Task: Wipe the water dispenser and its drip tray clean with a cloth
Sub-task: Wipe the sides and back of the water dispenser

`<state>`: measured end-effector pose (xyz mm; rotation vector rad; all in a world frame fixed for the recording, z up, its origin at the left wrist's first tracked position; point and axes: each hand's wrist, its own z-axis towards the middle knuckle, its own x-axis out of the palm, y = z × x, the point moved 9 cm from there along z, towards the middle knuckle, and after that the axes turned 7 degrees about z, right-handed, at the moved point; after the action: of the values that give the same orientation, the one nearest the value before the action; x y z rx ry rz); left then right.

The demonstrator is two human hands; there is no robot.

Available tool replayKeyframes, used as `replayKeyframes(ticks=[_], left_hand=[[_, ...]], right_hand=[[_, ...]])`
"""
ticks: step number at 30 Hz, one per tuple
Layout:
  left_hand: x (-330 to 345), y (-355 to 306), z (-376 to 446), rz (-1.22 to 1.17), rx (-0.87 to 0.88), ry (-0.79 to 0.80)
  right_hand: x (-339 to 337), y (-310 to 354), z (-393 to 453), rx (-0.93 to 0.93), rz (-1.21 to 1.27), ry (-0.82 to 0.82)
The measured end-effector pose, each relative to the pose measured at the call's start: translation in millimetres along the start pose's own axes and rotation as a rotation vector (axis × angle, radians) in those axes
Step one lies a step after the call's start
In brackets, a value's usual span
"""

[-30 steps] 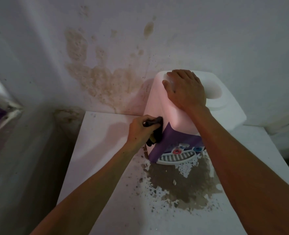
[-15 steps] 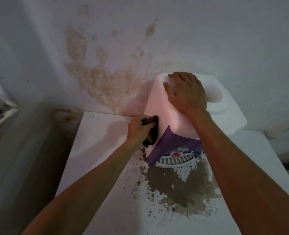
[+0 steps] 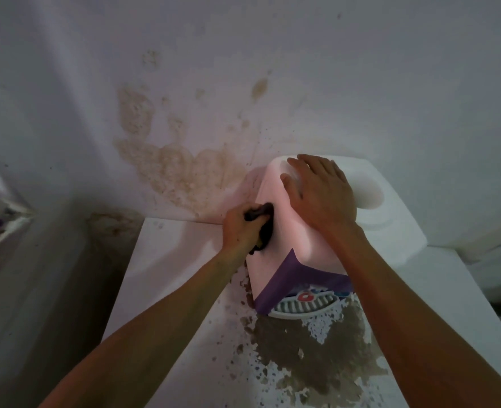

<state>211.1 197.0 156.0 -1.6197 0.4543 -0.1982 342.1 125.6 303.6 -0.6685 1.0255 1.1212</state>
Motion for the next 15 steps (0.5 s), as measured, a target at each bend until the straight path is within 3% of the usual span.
replayKeyframes(ticks=[9,12,15], left_hand=[[6.6,24.8,47.6,0.037,-0.18,-0.072],[6.3,32.2,44.4,0.089,-0.162,0.013],[-0.8,14.3,50.8,0.041,-0.098,0.001]], right_hand=[[8.4,-4.1,4.1,0.047,-0.045,0.025],[6.6,-4.4,2.9,0.051,-0.05,0.016],[7.8,-3.9,3.0,0.059,-0.053,0.026]])
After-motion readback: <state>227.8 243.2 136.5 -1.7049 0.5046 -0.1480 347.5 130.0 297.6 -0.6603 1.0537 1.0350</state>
